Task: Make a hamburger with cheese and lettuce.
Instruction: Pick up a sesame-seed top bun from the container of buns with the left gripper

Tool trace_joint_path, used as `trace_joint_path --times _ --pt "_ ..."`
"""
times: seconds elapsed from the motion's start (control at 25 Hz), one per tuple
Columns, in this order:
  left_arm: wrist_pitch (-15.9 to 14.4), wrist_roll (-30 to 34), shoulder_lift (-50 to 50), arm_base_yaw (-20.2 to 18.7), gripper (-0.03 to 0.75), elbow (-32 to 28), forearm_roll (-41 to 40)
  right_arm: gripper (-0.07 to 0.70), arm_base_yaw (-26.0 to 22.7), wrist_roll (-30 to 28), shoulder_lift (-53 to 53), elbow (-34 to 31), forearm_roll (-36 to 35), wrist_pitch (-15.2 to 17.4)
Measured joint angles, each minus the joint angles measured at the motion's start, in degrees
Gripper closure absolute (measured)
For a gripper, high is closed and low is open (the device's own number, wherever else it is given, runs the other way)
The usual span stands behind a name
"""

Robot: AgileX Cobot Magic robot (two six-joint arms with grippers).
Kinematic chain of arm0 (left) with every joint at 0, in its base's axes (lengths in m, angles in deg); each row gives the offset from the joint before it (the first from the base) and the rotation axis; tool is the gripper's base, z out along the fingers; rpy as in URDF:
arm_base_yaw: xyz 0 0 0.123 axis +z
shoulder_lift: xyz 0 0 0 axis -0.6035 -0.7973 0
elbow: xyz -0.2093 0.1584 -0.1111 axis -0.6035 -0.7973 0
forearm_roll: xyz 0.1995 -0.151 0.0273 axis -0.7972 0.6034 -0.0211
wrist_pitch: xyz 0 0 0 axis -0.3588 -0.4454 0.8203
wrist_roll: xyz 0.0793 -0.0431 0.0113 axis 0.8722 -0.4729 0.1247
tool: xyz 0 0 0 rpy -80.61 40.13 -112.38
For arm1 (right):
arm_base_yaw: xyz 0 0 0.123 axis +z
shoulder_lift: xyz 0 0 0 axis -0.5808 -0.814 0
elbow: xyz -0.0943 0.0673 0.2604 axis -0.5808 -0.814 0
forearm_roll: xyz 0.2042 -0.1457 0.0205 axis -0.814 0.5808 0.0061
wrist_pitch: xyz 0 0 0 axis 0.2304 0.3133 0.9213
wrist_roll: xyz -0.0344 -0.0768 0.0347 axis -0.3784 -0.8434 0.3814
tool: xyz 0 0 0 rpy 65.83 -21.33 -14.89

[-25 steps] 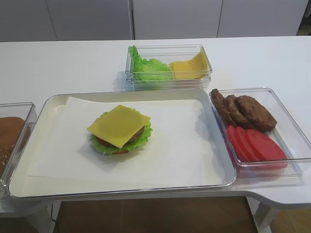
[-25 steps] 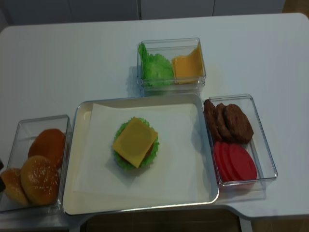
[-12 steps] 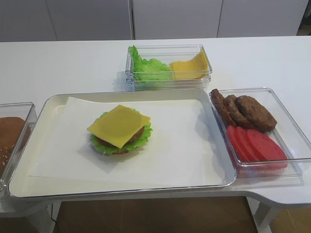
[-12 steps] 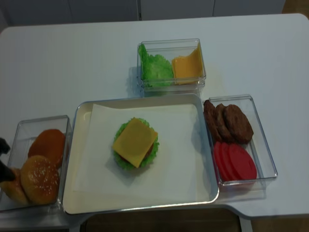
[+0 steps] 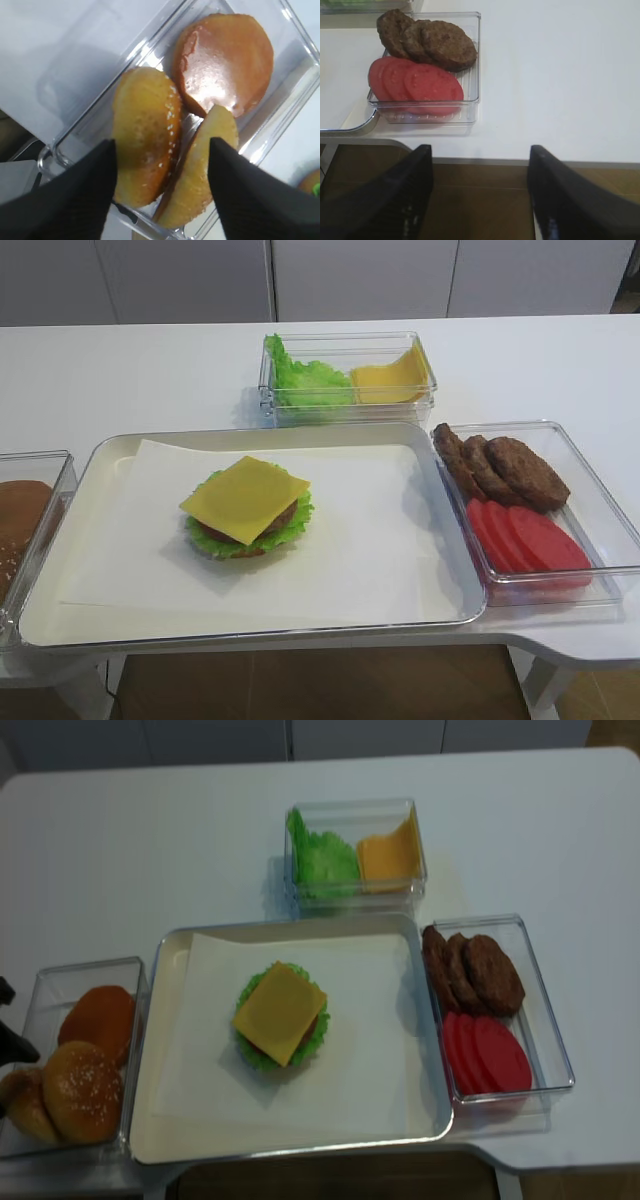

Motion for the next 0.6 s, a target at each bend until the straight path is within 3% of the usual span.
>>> trace_joint_path --times 0.36,0.6 --pt "0.8 0.4 -2.1 0.0 0.284 0.0 -1.8 0.181 0.0 0.0 0.0 0.0 0.0 0.0" --pt "-1.4 1.3 -2.1 0.0 0.284 0.0 -2.0 0.181 0.0 0.0 0.0 0.0 0.0 0.0"
